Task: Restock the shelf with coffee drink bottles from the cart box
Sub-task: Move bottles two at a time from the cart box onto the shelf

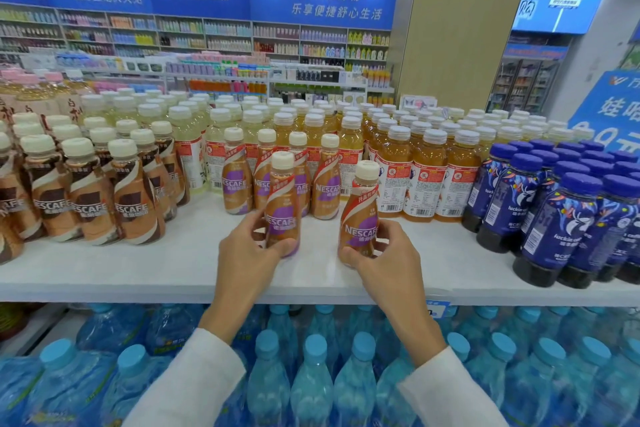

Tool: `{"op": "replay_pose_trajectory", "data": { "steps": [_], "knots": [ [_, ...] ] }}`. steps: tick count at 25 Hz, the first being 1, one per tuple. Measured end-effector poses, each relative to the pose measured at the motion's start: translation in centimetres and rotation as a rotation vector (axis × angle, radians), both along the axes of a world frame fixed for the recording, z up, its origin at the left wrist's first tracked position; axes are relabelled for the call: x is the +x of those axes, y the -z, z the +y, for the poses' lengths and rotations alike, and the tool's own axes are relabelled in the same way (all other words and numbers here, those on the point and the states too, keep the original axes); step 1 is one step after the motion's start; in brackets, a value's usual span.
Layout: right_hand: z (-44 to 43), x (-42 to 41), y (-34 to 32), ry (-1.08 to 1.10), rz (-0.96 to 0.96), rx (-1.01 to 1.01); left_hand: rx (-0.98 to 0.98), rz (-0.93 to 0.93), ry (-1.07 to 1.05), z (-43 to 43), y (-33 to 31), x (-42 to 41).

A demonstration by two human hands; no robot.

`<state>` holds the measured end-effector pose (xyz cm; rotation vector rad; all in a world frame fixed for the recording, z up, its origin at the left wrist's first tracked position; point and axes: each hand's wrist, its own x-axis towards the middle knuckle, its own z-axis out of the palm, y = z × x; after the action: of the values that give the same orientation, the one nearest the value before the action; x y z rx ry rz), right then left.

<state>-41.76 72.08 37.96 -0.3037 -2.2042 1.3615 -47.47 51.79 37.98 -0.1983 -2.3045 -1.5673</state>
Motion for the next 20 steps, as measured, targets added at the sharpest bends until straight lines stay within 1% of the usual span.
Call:
{"op": "replay_pose_trajectory", "data": {
  "steps": [5,9,20],
  "knots": [
    [1.8,-5.1,-1.5,0.004,-0.054,-0.023,-0.049,-0.016,-0.091,-4.3,-0.5,-2.7],
    [2.3,-8.4,-1.6,0.0,-0.051,-0.031,-0.064,-0.027,-0.081,-6.1,-0.8,-3.8],
    [2.3,-10.7,-1.2,0.034,-0.005,-0.031,-0.057,-0.01,-0.082,-6.8,-0.3,-5.1]
  ]
}}
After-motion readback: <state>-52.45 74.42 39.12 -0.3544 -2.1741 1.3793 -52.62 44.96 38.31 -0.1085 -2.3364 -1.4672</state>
